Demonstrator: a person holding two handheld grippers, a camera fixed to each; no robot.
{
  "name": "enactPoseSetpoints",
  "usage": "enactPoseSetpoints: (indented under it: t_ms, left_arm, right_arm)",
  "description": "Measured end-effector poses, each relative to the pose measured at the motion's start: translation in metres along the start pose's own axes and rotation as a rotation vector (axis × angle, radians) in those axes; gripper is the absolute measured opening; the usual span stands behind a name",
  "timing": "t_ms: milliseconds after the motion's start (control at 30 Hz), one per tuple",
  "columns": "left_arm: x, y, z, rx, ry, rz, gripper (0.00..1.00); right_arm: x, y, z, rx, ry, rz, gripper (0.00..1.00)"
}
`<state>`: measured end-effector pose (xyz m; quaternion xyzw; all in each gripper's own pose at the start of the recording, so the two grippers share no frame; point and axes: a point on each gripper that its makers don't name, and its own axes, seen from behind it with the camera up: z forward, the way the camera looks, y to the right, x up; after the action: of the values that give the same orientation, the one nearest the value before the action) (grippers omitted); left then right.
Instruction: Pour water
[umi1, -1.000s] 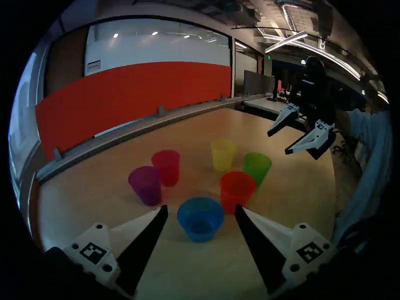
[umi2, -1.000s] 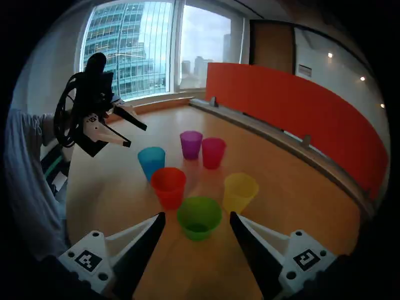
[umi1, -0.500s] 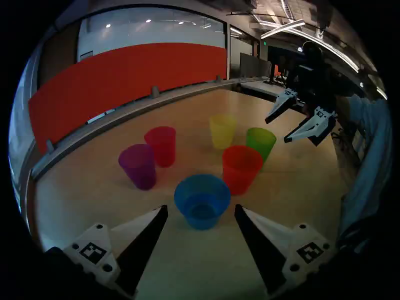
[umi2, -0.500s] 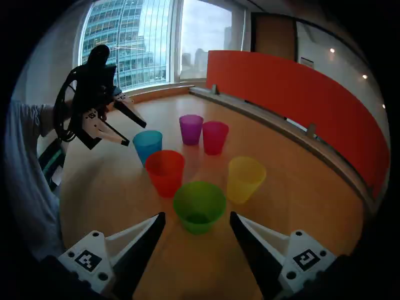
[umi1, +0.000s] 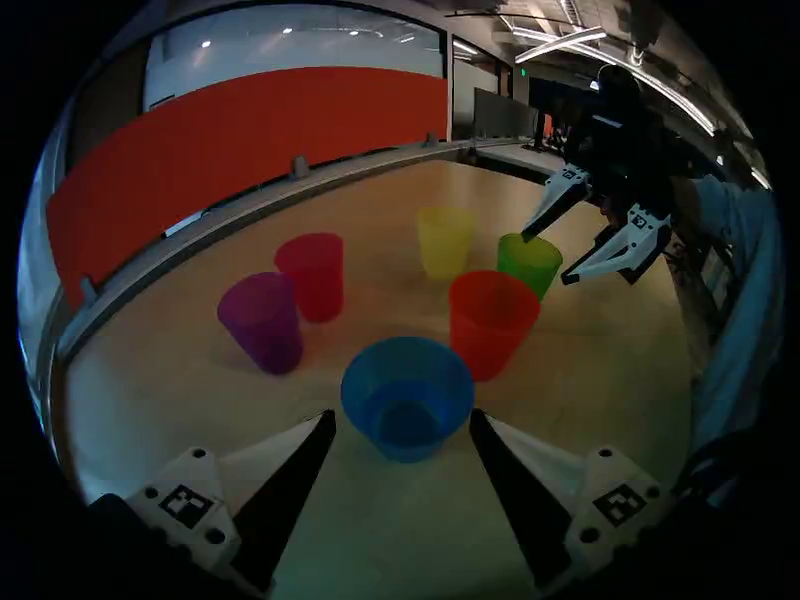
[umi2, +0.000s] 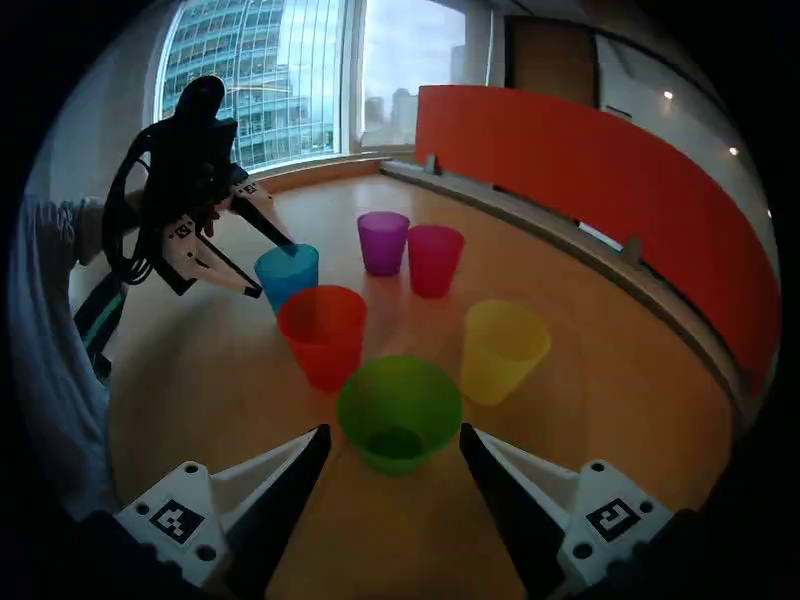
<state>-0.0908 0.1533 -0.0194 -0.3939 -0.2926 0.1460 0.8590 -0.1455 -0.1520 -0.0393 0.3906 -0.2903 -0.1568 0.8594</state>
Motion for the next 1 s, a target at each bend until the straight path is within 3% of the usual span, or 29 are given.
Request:
enactPoseSetpoints:
  t_ms: [367, 600, 800, 1000]
  left_arm:
    - [0.004, 0.004, 0.014, -0.018, -0.012, 0.020, 1.00]
    - [0.007, 0.001, 0.022, -0.015, -0.012, 0.004, 1.00]
    - [0.009, 0.002, 0.024, -0.028, -0.007, -0.007, 0.89]
    - [0.009, 0.005, 0.024, -0.039, -0.013, 0.001, 0.89]
  right_arm:
    - [0.003, 0.003, 0.016, 0.003, -0.008, -0.004, 1.00]
    - [0.005, 0.004, 0.019, 0.003, -0.006, 0.001, 1.00]
    - [0.004, 0.005, 0.019, 0.005, -0.007, -0.001, 1.00]
    - [0.004, 0.005, 0.021, 0.004, -0.008, -0.001, 1.00]
